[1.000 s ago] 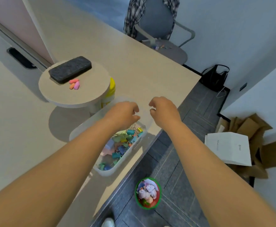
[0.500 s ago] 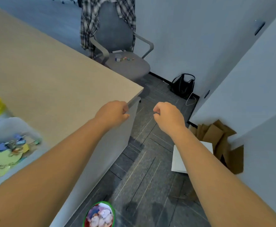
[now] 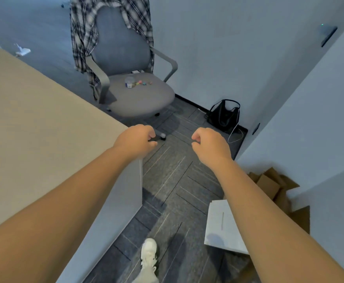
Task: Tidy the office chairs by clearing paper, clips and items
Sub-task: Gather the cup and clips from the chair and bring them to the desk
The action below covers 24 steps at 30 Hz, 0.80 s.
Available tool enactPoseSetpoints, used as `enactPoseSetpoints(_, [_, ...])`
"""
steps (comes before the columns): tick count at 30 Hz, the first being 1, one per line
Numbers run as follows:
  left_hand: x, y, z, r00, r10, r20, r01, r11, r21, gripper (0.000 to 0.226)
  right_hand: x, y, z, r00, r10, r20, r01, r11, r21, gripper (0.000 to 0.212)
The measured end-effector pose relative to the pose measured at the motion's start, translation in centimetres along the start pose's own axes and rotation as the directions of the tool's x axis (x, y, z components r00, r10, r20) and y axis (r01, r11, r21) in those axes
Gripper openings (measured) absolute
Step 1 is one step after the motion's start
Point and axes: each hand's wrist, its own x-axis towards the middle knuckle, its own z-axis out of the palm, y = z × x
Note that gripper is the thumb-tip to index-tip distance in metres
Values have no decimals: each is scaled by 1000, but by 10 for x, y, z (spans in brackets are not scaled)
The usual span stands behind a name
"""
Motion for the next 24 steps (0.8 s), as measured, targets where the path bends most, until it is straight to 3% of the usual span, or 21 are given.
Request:
enactPoseSetpoints(7, [159,-1,-34,999,-40,-31,40,999,24,32,170,11,-22,998,-51,-23,52,999,10,26])
enactPoseSetpoints(15, [317,-4,-49,993,-118,-28,119,993,25,35,339,31,-25,994,-103,42,102,995,16,26])
enactPoseSetpoints(24, [491,-16,-19,936,-349,-32,347,936,-54,37,551,60,-5,941,-291,172,295,956,5,25])
